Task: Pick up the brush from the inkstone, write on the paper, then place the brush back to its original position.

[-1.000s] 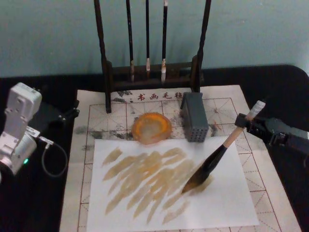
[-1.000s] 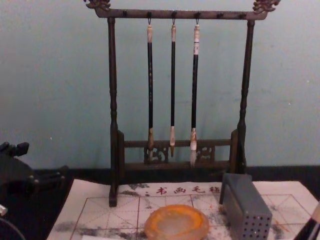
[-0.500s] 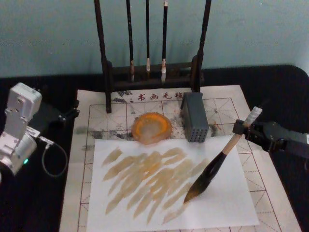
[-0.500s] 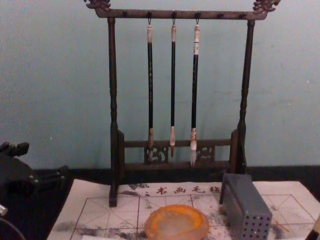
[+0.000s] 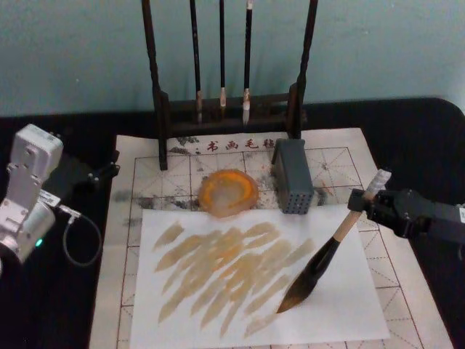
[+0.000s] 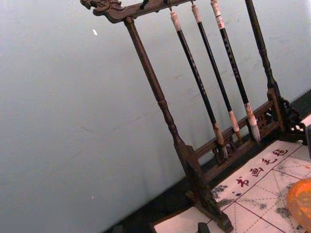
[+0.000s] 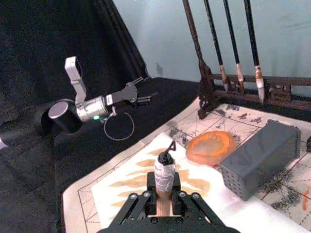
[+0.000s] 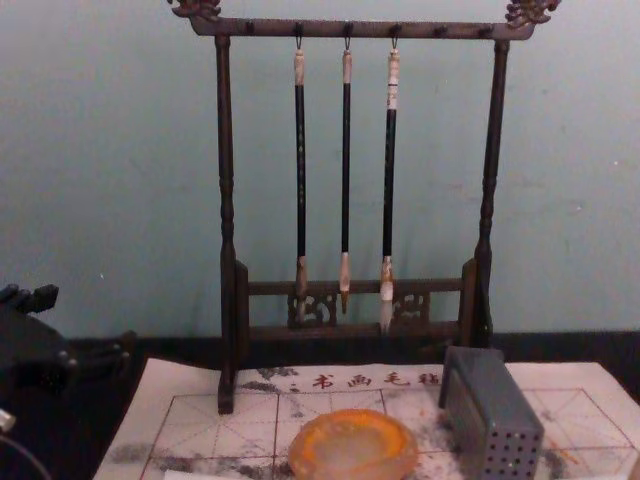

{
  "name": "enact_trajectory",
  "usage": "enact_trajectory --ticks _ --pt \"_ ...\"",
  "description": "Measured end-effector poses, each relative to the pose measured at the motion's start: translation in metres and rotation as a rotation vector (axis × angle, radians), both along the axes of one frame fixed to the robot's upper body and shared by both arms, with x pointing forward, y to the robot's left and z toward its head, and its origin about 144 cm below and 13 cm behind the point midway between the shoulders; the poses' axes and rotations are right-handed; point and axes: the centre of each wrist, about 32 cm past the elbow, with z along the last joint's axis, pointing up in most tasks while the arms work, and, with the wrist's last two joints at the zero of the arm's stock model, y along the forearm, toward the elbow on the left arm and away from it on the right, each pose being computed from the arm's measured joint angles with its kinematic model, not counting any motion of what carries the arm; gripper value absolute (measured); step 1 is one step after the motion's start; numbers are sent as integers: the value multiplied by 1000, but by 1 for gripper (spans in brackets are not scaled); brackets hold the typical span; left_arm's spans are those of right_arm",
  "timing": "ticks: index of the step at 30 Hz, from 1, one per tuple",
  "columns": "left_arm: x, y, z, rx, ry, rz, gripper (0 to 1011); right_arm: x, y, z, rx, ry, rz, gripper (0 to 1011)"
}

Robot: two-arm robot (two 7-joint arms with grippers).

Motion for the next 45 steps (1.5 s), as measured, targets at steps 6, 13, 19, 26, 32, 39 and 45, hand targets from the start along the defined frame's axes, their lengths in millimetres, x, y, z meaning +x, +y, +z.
enact_trajectory --ticks 6,13,19,26,32,39,45 --pt "0 0 0 0 0 0 1001 0 -1 0 -17 1 11 177" --pt "0 0 0 0 0 0 1001 -1 -4 2 -38 8 7 177" --pt "0 0 0 0 0 0 1001 -3 -9 3 -51 10 -6 177" --pt "0 0 0 0 0 0 1001 -4 -15 6 -59 6 -27 177" --pt "0 0 0 0 0 0 1001 -5 -19 7 -62 2 -39 177" --pt "0 0 0 0 0 0 1001 -6 -26 10 -73 -1 -62 177" --pt "0 0 0 0 0 0 1001 -7 -29 11 -77 -5 -80 177"
